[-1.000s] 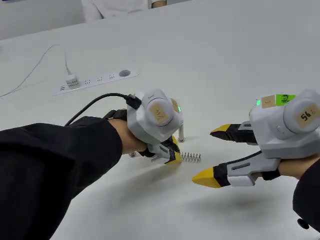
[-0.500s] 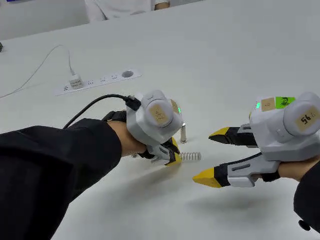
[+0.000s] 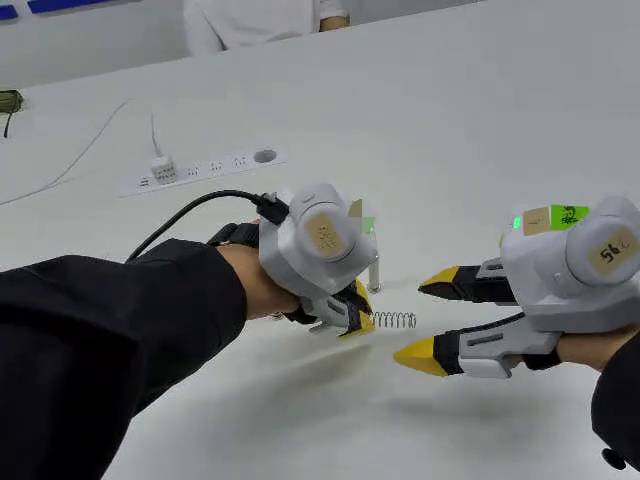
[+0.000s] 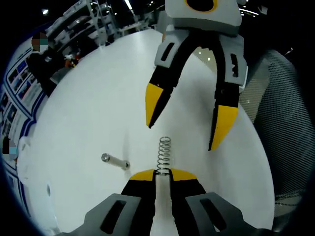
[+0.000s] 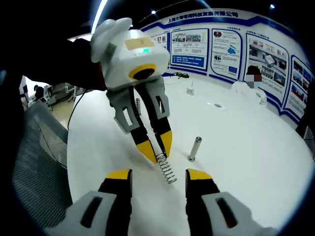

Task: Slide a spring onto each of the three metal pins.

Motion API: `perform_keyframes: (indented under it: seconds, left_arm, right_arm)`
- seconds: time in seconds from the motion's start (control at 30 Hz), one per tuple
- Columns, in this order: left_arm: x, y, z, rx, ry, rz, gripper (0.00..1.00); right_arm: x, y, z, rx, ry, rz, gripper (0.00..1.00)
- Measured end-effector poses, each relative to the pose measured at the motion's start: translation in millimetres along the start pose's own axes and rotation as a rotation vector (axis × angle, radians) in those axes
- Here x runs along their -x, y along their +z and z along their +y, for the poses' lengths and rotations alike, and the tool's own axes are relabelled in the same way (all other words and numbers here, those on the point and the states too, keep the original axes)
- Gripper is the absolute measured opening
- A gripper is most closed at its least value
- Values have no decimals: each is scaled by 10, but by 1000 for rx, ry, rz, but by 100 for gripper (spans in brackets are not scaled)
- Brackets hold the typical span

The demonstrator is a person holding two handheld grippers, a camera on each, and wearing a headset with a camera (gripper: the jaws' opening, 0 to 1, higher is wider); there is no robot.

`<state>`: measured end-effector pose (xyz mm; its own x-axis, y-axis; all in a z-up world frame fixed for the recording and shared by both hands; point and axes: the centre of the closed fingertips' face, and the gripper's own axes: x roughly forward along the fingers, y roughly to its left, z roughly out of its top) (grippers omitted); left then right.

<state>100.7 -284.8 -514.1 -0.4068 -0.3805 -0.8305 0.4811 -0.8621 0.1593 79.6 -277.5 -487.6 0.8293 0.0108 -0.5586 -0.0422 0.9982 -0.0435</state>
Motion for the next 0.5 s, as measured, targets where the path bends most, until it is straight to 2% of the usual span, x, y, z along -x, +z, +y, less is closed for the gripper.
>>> perform_keyframes:
  seconds: [0.17, 0.5]
  left_arm:
    - [67, 43, -66, -19, 0, -4, 10]
    - [195, 99, -152, -32, 6, -17, 10]
  right_arm:
    - [1, -9, -9, 33, -9, 13, 33]
    - [-12, 1, 70, 75, 7, 26, 24]
